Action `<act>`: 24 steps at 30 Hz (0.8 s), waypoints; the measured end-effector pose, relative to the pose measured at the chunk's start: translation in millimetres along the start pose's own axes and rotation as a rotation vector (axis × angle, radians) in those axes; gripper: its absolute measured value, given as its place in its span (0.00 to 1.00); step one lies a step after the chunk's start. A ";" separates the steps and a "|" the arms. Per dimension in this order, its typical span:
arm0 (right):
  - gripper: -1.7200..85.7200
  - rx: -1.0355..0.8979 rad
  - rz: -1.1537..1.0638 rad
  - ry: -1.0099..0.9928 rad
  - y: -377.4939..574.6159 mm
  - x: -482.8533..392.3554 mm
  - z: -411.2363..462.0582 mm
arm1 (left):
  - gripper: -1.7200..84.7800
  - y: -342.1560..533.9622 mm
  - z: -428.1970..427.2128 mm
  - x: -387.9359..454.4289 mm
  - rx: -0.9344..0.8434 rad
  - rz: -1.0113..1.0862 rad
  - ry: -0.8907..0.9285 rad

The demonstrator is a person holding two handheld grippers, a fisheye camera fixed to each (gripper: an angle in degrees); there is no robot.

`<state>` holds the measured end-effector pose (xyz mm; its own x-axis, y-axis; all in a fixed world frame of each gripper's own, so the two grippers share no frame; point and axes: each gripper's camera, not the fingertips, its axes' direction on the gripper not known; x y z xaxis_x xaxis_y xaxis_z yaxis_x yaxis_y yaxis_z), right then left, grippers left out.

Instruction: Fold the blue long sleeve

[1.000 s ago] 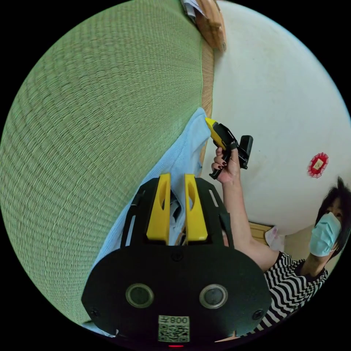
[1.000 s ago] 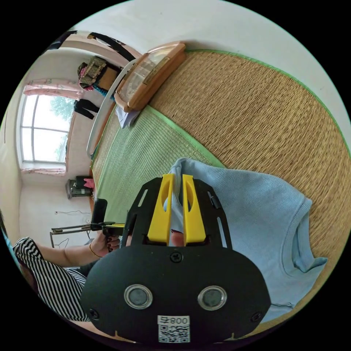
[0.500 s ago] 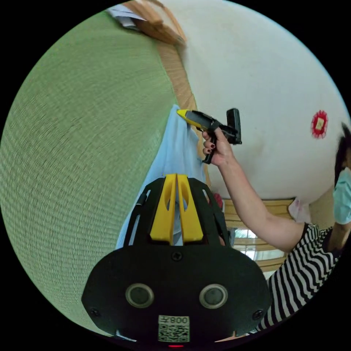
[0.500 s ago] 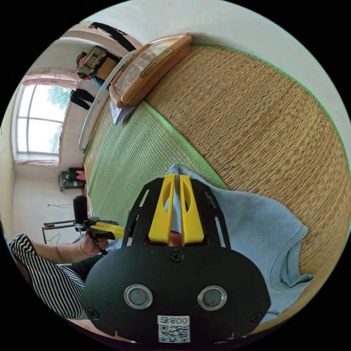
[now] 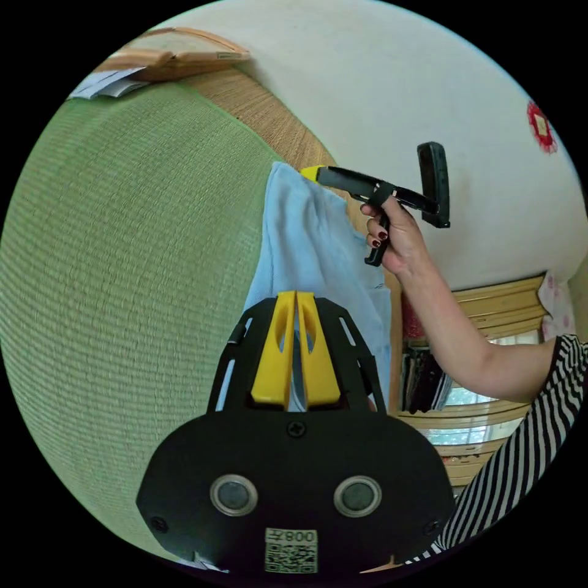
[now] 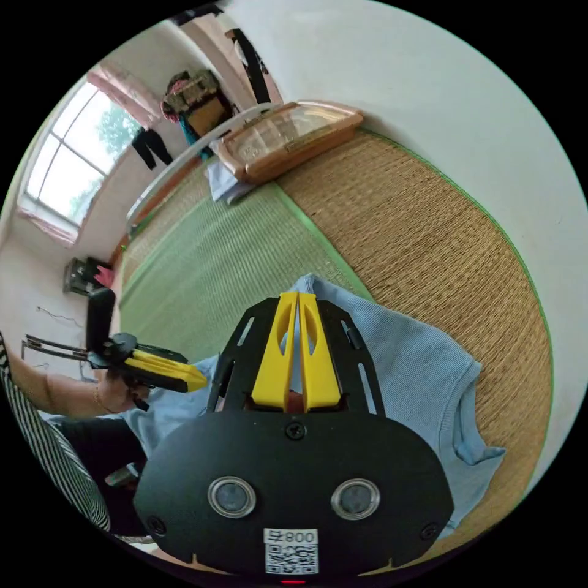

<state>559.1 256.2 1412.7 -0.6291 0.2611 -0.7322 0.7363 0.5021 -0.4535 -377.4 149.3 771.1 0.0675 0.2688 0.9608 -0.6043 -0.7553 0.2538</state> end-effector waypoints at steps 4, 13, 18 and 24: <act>0.02 -0.037 -0.032 0.097 9.8 -14.0 36.2 | 0.02 -4.0 16.8 -6.3 -0.049 0.002 -0.003; 0.02 -0.015 0.090 0.040 15.4 14.7 42.6 | 0.02 -12.6 39.6 39.9 -0.147 0.094 -0.079; 0.02 0.092 0.152 0.022 76.9 26.7 -3.8 | 0.02 -16.8 28.9 72.2 -0.096 0.142 -0.053; 0.02 0.046 0.413 -0.020 232.1 49.7 -26.5 | 0.02 -30.9 67.6 80.2 -0.231 0.095 -0.121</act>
<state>692.1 407.5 1284.5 -0.2741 0.4161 -0.8670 0.9362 0.3216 -0.1417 -299.7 153.8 847.9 0.0875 0.1192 0.9890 -0.7765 -0.6138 0.1426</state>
